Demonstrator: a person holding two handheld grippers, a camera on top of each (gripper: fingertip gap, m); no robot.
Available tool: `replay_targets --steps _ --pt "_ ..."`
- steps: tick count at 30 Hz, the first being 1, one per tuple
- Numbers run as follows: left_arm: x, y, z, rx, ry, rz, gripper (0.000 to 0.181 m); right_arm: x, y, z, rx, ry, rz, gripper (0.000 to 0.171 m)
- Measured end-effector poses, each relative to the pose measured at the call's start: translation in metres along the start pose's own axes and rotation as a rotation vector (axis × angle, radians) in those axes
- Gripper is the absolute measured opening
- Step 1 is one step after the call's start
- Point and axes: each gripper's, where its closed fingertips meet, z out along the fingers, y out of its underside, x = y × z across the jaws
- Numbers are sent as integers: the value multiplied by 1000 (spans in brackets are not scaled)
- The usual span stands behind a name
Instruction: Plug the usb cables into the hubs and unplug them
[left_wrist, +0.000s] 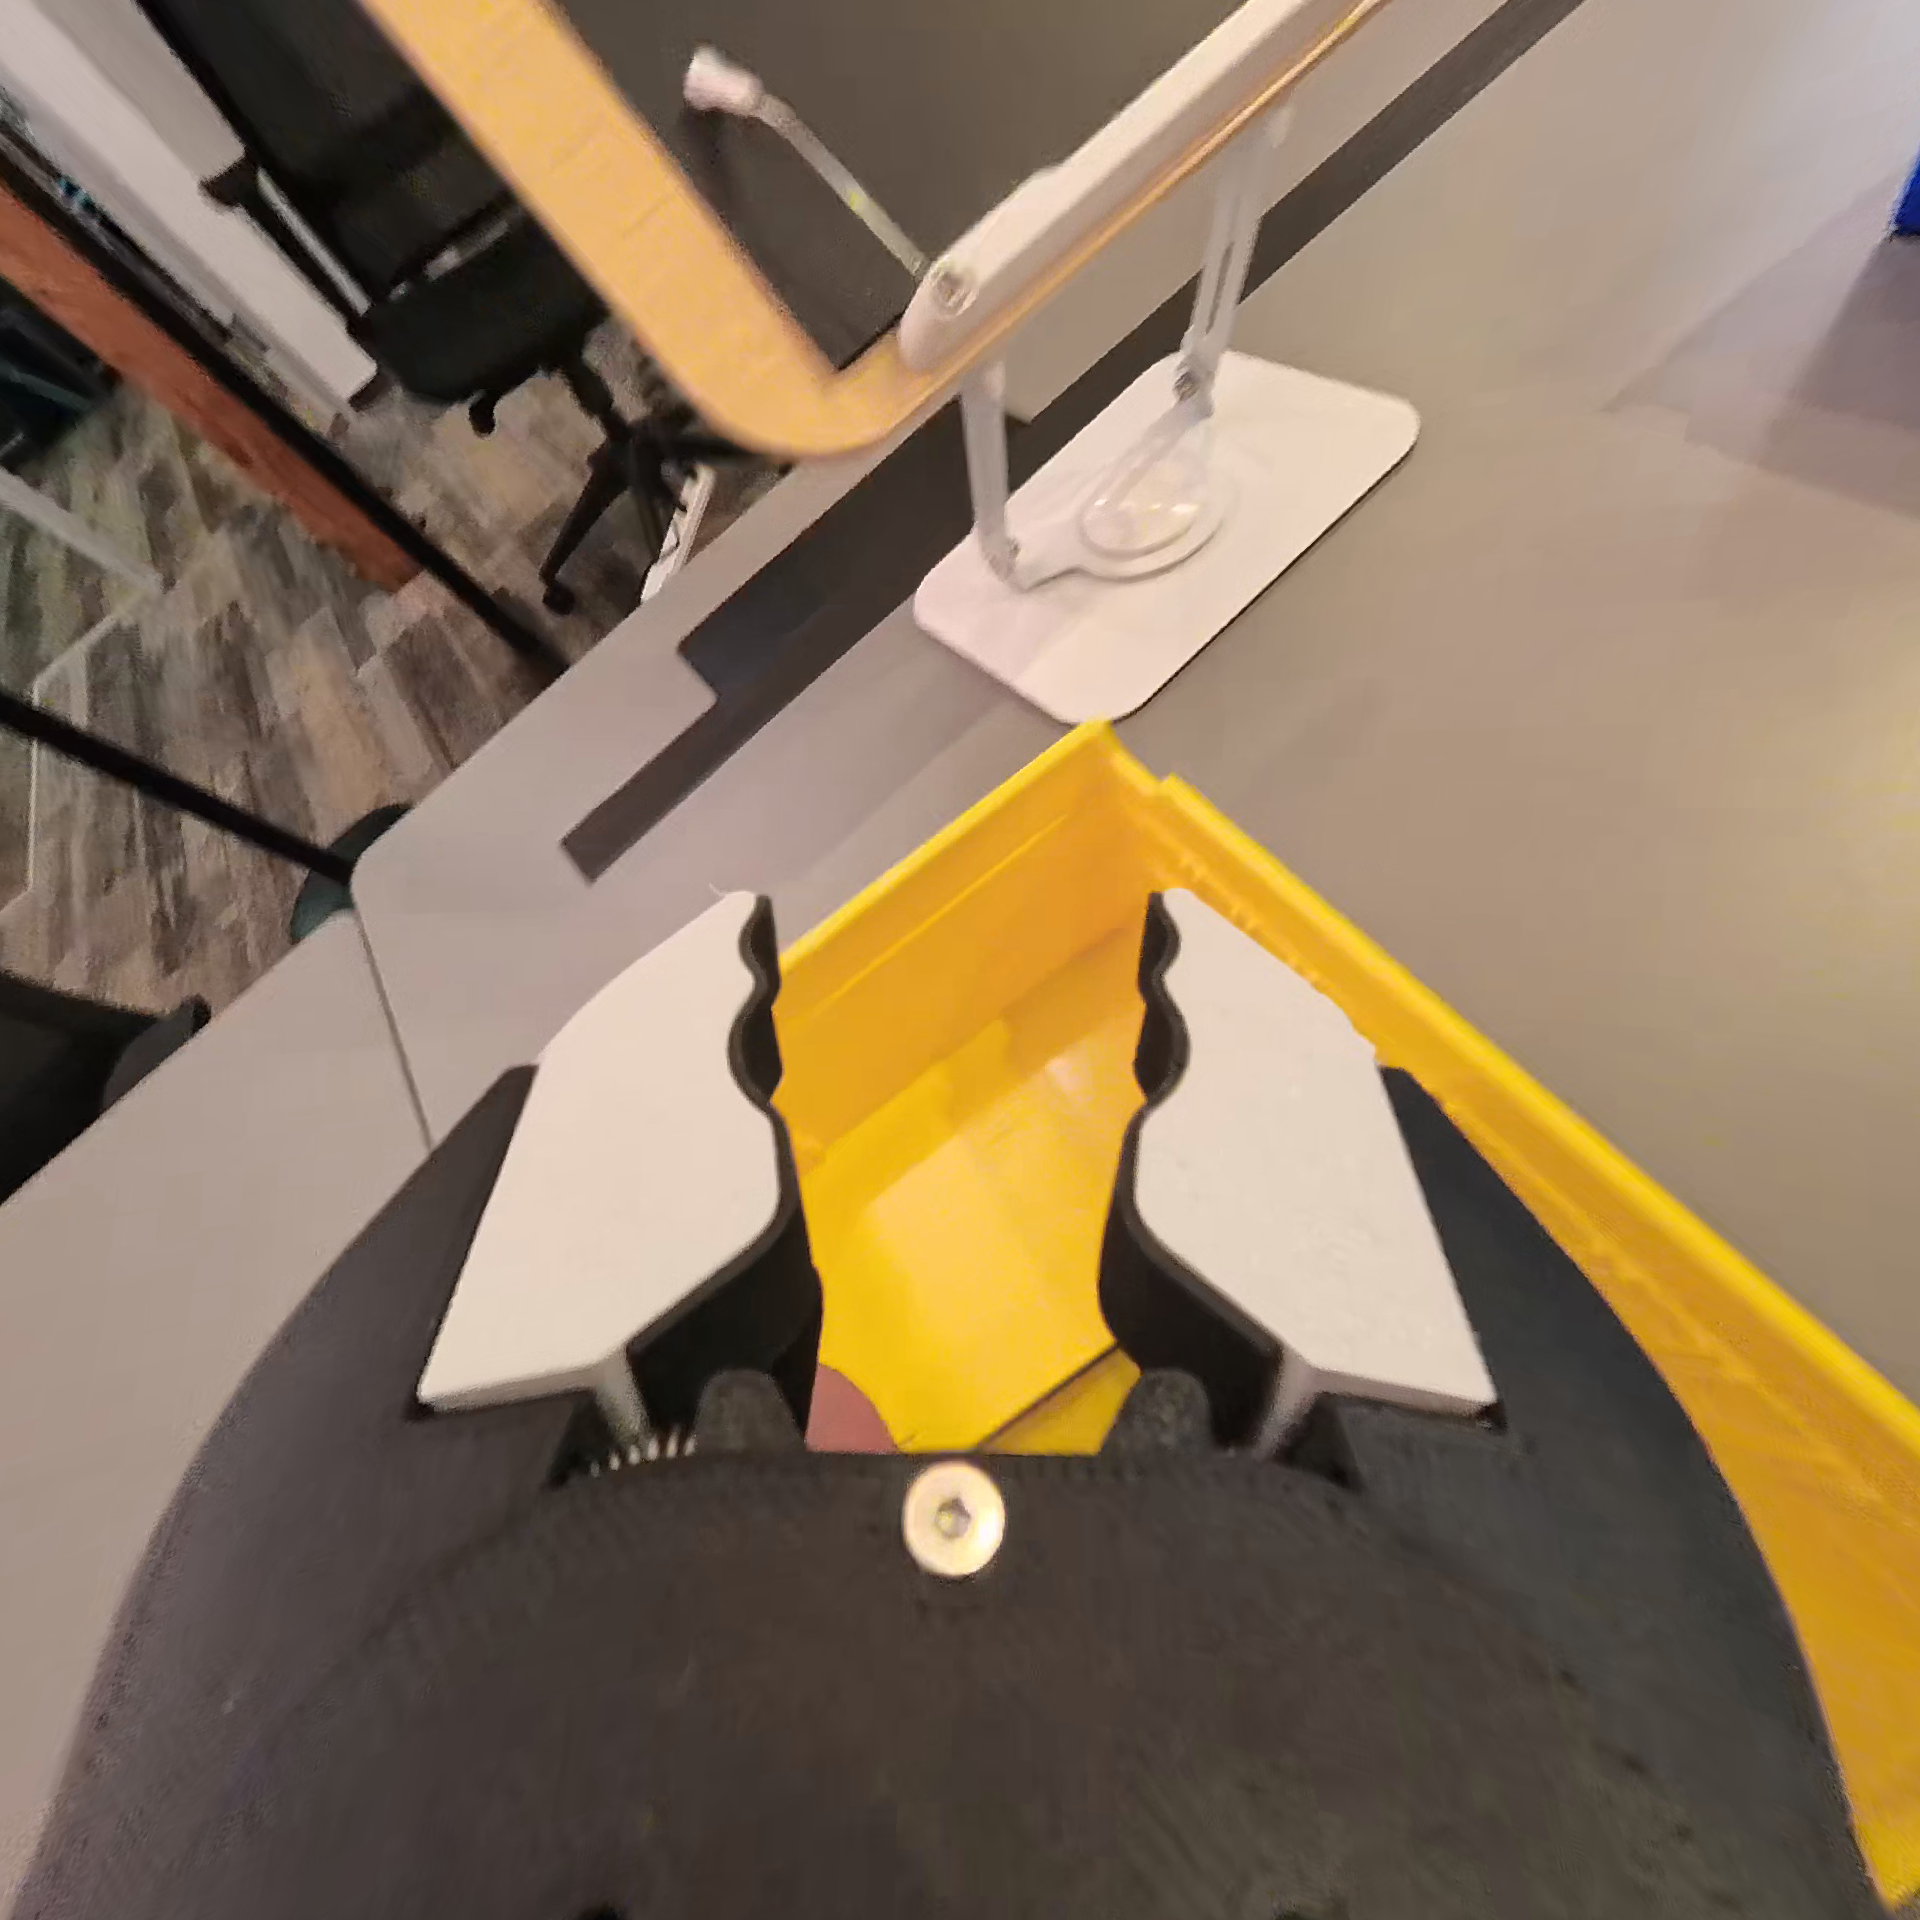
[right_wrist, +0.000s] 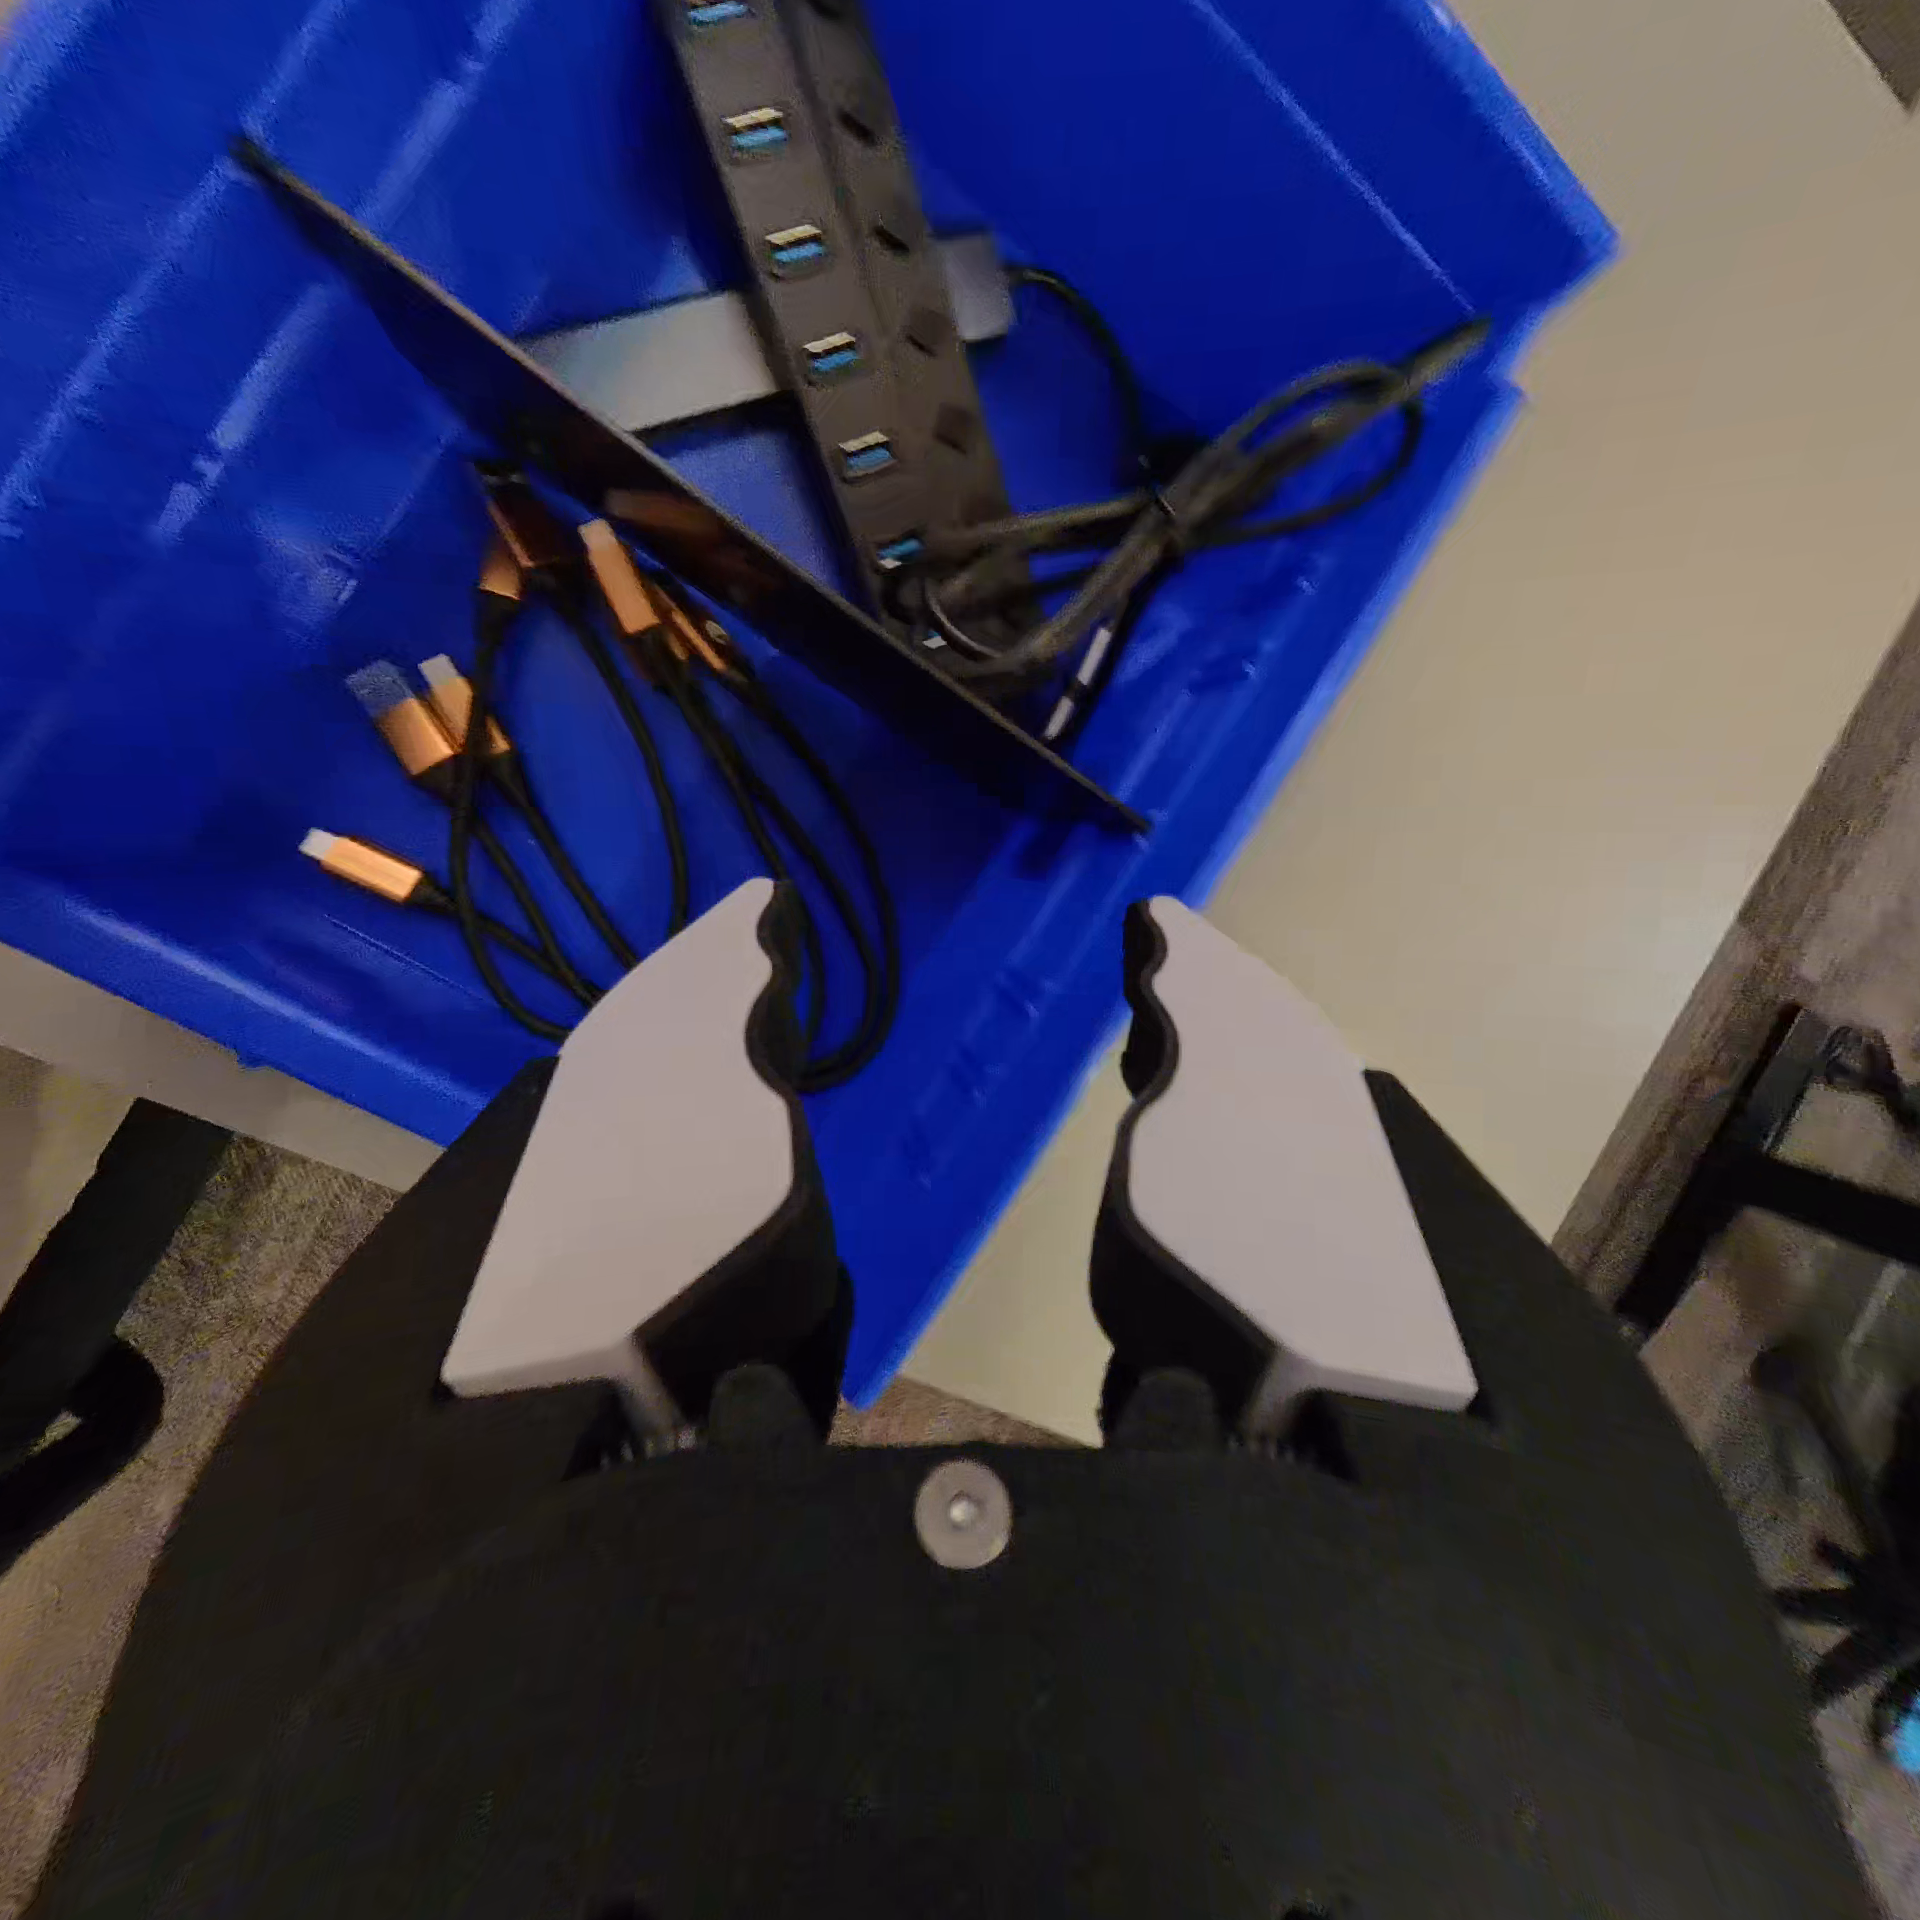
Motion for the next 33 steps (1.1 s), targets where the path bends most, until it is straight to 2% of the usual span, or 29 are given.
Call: replay_targets --steps 3,7,9,15,16,21,26,33 --pt "-20 40 -7 -120 -61 -38 72 14 24 2 -45 11 102 59" --pt "-38 108 -23 -327 -146 -86 77 8 53 21 -149 -80 180 51" --pt "-43 132 -32 -391 -177 -102 77 -3 53 27 -135 -166 212 42" --pt "-51 191 -49 -553 -198 -187 77 3 49 30 -118 -159 306 25" --pt "-48 197 -48 -558 -171 -219 71 4 48 30 -114 -154 310 23" --pt "-27 213 -36 -584 -55 -283 37 1 35 36 -70 -154 343 13" --pt "-18 203 -29 -494 26 -397 7 -13 16 41 -29 -187 329 10" --pt "-19 189 -33 -440 -20 -358 6 -47 -16 51 -1 -248 297 11"
